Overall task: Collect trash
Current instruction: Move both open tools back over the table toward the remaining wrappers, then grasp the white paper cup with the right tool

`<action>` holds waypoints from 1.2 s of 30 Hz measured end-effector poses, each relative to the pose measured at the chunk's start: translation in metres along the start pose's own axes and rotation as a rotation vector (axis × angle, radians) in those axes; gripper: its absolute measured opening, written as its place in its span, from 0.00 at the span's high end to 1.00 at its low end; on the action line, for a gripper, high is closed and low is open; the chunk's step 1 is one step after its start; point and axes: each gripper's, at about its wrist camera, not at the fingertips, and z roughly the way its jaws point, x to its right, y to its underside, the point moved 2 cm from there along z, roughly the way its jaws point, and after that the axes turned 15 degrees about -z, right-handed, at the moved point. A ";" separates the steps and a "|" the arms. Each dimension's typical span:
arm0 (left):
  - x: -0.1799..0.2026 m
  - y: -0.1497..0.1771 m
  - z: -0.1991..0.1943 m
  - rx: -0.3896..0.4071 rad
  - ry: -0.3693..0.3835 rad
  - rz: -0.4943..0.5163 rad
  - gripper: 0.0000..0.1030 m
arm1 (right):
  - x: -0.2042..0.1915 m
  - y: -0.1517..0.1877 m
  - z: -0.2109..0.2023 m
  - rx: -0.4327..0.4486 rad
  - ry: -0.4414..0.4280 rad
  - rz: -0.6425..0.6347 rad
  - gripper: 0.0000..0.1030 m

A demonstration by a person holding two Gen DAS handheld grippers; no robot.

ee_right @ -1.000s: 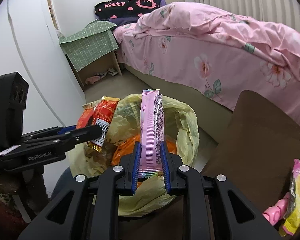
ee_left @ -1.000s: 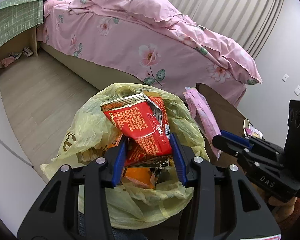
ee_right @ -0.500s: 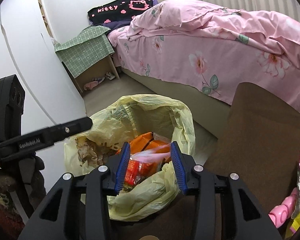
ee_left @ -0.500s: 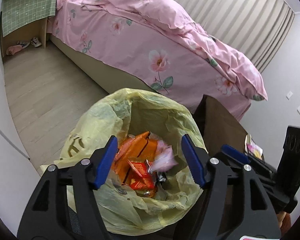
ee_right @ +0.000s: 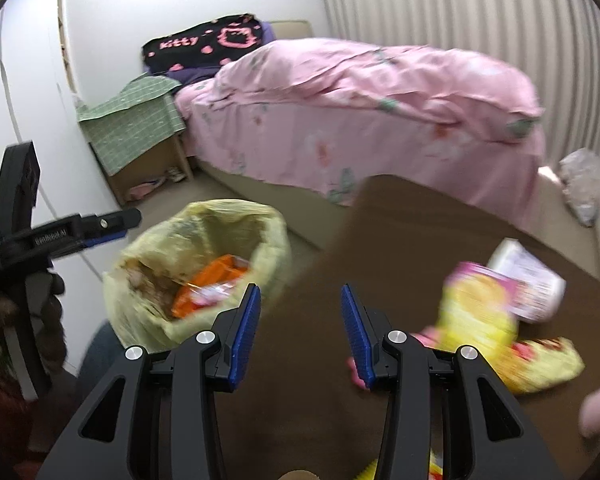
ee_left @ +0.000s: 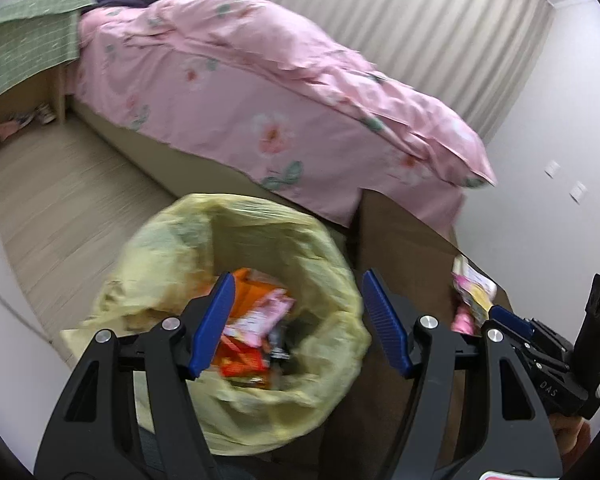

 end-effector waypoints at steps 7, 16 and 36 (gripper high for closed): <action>0.062 0.034 0.011 -0.071 0.102 0.159 0.39 | 0.040 0.051 -0.050 -0.020 0.138 0.048 0.61; 0.130 0.089 0.034 -0.188 0.213 0.365 0.39 | 0.085 0.114 -0.080 -0.056 0.204 0.192 0.61; 0.125 0.093 0.048 -0.181 0.220 0.320 0.39 | 0.215 0.050 0.077 -0.167 0.230 0.459 0.60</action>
